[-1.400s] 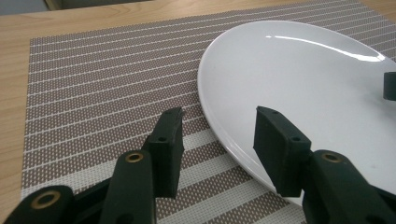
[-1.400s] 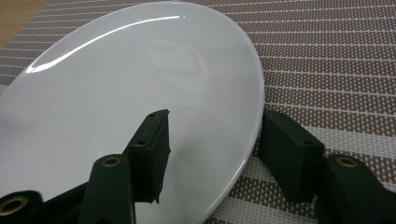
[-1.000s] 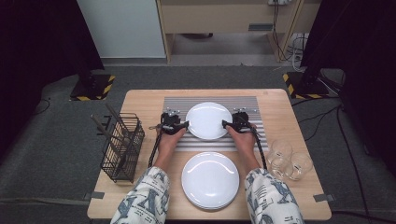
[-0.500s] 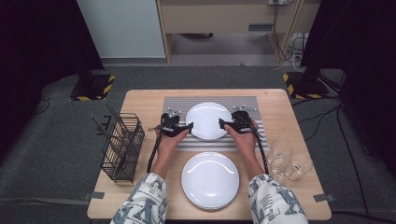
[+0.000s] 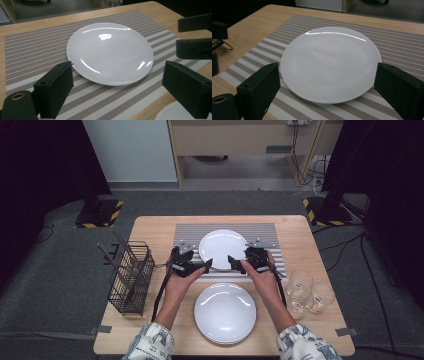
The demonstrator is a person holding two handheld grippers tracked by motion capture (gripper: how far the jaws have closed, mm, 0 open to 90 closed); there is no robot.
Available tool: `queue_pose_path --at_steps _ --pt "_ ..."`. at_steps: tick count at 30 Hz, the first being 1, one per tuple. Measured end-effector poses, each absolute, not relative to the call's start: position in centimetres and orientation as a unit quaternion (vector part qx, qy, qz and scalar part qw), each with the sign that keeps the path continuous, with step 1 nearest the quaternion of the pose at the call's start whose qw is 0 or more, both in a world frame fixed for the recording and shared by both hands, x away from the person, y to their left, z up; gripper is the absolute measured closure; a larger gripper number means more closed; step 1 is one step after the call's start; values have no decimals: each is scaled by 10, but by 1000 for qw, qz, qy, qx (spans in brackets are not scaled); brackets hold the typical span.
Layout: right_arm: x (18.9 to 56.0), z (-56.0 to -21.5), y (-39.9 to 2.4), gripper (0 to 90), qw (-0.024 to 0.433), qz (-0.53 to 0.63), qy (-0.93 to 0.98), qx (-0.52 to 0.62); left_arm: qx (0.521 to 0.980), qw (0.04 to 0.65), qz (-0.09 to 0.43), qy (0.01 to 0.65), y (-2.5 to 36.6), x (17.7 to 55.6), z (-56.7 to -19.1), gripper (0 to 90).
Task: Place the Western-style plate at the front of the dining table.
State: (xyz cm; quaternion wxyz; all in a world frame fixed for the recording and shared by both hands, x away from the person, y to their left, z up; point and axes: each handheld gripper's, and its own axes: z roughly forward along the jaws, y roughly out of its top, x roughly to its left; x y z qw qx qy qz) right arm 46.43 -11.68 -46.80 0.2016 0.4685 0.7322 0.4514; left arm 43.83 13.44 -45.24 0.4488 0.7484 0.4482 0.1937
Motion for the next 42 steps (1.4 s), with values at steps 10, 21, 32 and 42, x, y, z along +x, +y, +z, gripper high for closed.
queue_pose_path --at_steps 10,21,32,42 --pt "433 -468 -105 75 210 448 748 443 752 458 188 436 143 421 -450 56" --pt "415 -463 -109 74 200 457 757 424 747 455 218 432 157 402 -437 56" --pt "412 -469 -102 76 195 445 771 412 735 468 203 447 172 402 -435 57" --pt "412 -467 -107 76 195 450 765 418 733 476 221 432 176 398 -425 45"
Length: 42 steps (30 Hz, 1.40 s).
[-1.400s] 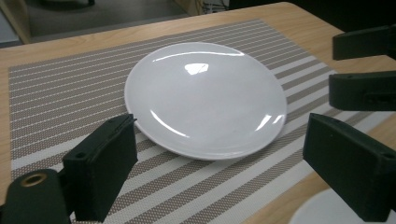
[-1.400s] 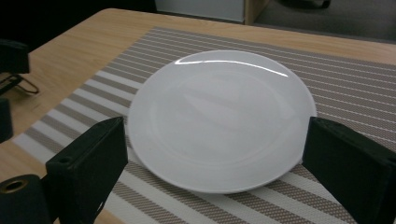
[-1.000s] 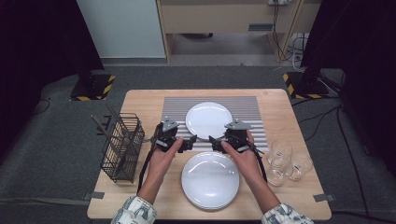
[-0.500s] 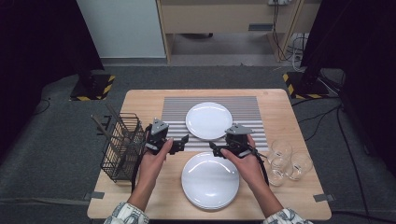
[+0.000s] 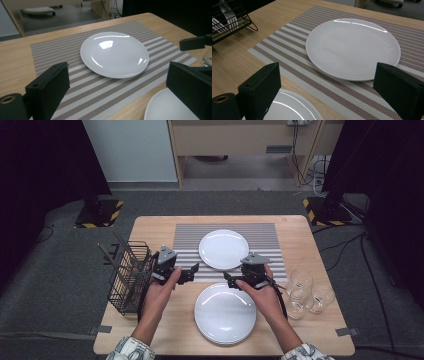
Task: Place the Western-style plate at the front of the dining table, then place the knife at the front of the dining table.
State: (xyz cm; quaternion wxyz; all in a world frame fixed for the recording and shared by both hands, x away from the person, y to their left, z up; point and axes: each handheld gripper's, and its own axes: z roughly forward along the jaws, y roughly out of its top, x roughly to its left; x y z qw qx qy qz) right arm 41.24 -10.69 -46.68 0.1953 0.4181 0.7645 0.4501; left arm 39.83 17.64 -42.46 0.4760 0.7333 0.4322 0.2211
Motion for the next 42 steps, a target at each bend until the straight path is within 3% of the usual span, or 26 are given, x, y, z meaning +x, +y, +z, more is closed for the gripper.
queue_pose_path --at_steps 25,42 --pt "412 -462 -112 76 200 452 759 425 735 499 215 405 167 369 -384 35" --pt "412 -463 -112 76 196 451 759 427 735 504 235 388 154 374 -353 31"
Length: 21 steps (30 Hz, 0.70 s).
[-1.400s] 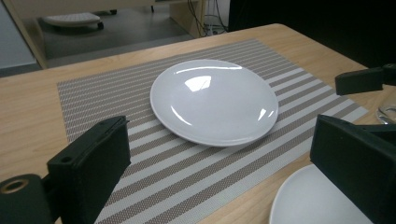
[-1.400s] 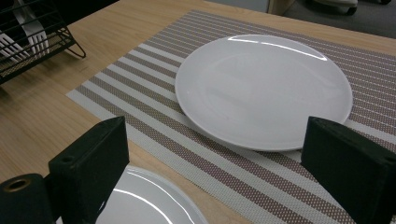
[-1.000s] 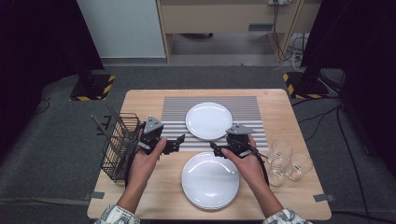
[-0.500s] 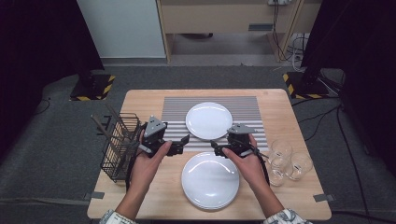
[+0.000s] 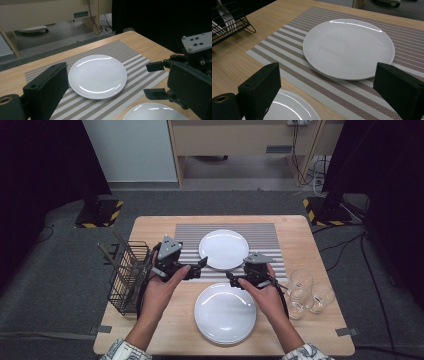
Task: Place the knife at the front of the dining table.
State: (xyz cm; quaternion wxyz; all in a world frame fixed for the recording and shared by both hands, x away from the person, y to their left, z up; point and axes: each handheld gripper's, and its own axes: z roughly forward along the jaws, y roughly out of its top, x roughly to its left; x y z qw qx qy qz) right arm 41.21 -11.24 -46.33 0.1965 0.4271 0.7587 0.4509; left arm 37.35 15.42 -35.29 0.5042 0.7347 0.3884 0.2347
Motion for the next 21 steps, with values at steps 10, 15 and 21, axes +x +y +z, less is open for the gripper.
queue_pose_path --at_steps 10,15,21 --pt "413 -463 -115 76 197 451 758 429 721 503 258 401 182 371 -332 33" --pt "413 -464 -114 76 196 449 759 429 710 506 268 409 196 371 -323 34" --pt "413 -465 -115 76 195 448 760 429 702 504 278 420 213 374 -315 35"
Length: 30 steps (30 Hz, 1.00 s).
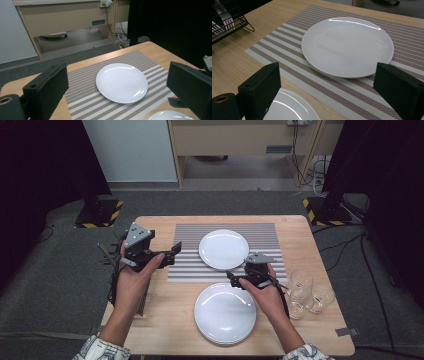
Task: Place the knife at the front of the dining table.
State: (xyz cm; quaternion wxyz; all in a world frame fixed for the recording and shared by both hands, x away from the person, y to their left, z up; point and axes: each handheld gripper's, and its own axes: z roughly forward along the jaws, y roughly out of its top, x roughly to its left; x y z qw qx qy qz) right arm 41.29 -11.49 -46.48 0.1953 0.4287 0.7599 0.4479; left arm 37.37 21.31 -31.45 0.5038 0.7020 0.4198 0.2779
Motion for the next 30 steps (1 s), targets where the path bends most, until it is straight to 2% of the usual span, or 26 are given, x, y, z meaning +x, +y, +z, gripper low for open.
queue_pose_path --at_steps 11,30 --pt "413 -468 -114 75 193 443 763 430 691 494 291 440 248 375 -310 36" --pt "413 -469 -113 75 189 441 766 428 640 501 318 488 320 373 -295 47"
